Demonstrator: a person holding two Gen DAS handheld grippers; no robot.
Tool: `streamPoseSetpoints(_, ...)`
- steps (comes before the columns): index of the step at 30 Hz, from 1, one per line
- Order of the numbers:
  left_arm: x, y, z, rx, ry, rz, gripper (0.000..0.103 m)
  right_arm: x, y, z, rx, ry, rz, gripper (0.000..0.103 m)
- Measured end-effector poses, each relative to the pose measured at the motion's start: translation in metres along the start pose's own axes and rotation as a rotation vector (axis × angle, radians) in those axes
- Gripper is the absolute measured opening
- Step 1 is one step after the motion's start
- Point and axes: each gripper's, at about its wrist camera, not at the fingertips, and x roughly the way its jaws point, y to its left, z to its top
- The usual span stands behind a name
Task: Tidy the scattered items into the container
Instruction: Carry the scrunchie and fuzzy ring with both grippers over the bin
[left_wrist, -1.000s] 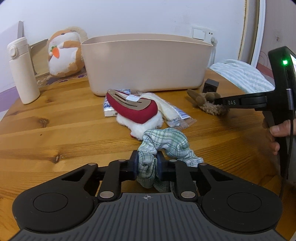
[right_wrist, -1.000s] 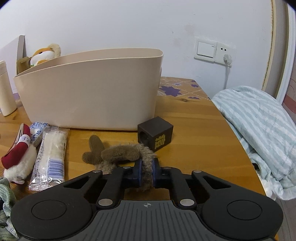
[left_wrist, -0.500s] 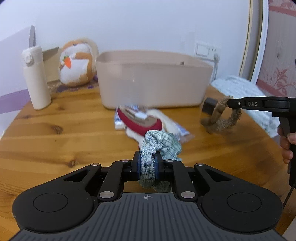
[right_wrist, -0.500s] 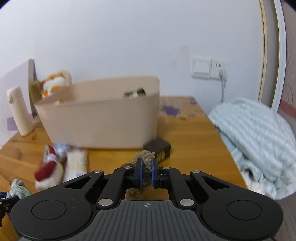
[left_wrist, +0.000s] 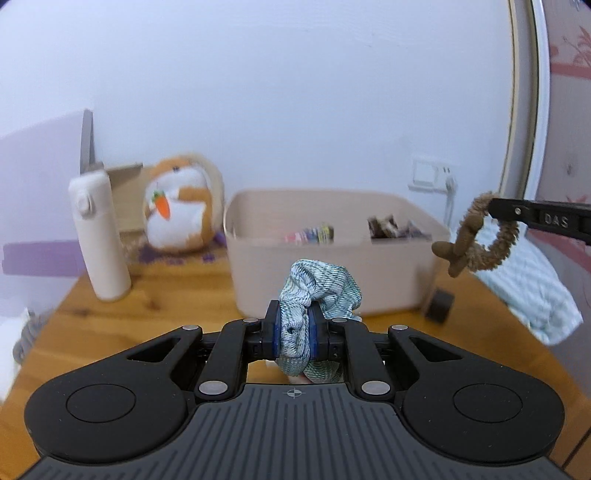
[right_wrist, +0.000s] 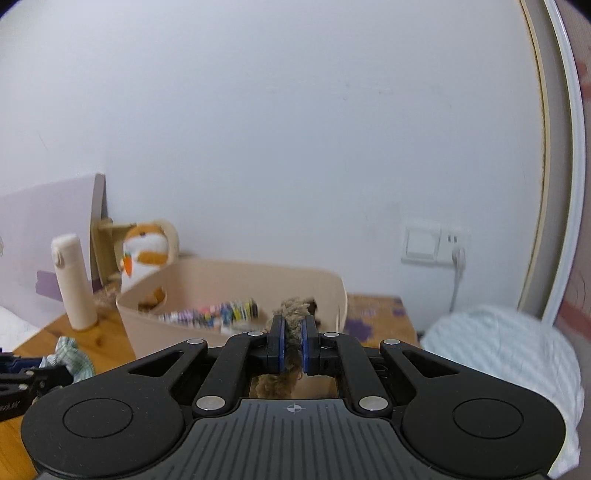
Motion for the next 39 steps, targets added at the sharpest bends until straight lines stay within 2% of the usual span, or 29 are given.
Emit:
streamPoseSetpoints(7, 0.013, -0.001, 0.040, 0.013, -0.068, -0.005, 0.014, 0.009, 0.005, 0.030, -0.018, -0.055, 0.012, 0.008)
streamPoseSetpoints(17, 0.058, -0.009, 0.082, 0.002, -0.099, -0.014, 0.014, 0.050, 0.005, 0.054, -0.026, -0.044, 0.020, 0.008)
streamPoseSetpoints(25, 0.117, -0.002, 0.097, -0.045, -0.018, 0.025, 0.014, 0.092, 0.013, 0.061, -0.050, 0.004, 0.029, 0.008)
streamPoseSetpoints(31, 0.149, 0.002, 0.100, -0.038, 0.024, 0.078, 0.014, 0.112, 0.014, 0.063, -0.050, 0.024, 0.029, 0.008)
streamPoseSetpoints(39, 0.188, 0.008, 0.097, -0.028, 0.113, 0.113, 0.014, 0.141, 0.017, 0.055, -0.049, 0.084, 0.025, 0.008)
